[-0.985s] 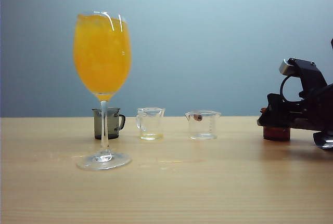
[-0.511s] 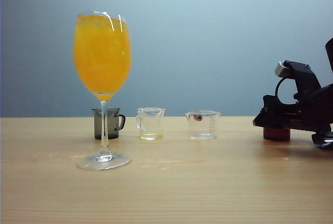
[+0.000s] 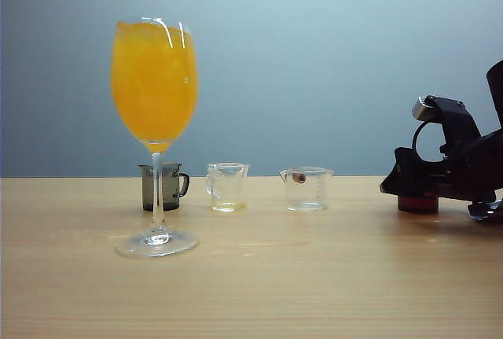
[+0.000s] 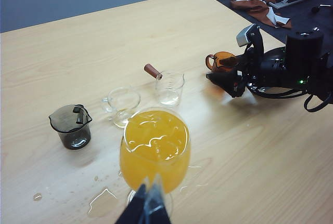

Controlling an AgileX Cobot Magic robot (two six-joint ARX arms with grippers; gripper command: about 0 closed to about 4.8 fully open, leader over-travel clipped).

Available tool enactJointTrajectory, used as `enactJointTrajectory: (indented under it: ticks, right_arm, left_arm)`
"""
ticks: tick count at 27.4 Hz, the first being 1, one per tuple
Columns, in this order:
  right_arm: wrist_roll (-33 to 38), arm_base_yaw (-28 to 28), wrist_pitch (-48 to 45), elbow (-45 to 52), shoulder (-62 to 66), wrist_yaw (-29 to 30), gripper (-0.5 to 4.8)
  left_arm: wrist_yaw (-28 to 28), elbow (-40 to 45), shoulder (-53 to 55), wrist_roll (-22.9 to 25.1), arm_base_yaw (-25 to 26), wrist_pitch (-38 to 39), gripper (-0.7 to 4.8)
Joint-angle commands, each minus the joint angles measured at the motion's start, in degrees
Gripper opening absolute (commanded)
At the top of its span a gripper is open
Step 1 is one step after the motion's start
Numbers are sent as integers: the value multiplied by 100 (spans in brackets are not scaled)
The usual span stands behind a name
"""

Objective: Pick up the fourth measuring cup from the left, pour the grenadine inside into the goblet, and finally put the measuring cup back in its original place.

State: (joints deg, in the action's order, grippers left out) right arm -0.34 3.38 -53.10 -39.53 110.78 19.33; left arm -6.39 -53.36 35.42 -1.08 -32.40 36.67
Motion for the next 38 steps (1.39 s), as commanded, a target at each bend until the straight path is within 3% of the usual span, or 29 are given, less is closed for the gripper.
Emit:
enactJointTrajectory:
  ticks: [1, 4, 6, 9, 11, 12, 20, 38]
  right_arm:
    - [11, 7, -72, -2, 0, 31, 479]
    - [13, 7, -74, -4, -2, 33, 479]
    - [15, 7, -72, -2, -2, 35, 392]
    - [15, 7, -72, -2, -2, 35, 219]
    - [15, 7, -72, -2, -2, 33, 129]
    - [15, 7, -72, -2, -2, 33, 111]
    - [33, 7, -129, -2, -90, 35, 79]
    - [39, 52, 396, 0, -1294, 57, 75]
  left_arm:
    - [-4, -20, -2, -2, 2, -72, -5]
    - [-4, -20, -2, -2, 2, -72, -5]
    - [-4, -20, -2, -2, 2, -70, -5]
    - [-4, -20, -2, -2, 2, -66, -5]
    - [-4, -20, -2, -2, 2, -61, -5]
    - [-4, -20, -2, -2, 2, -59, -5]
    - [-4, -20, -2, 0, 2, -42, -5]
    - [-280, -20, -2, 170, 2, 186, -5]
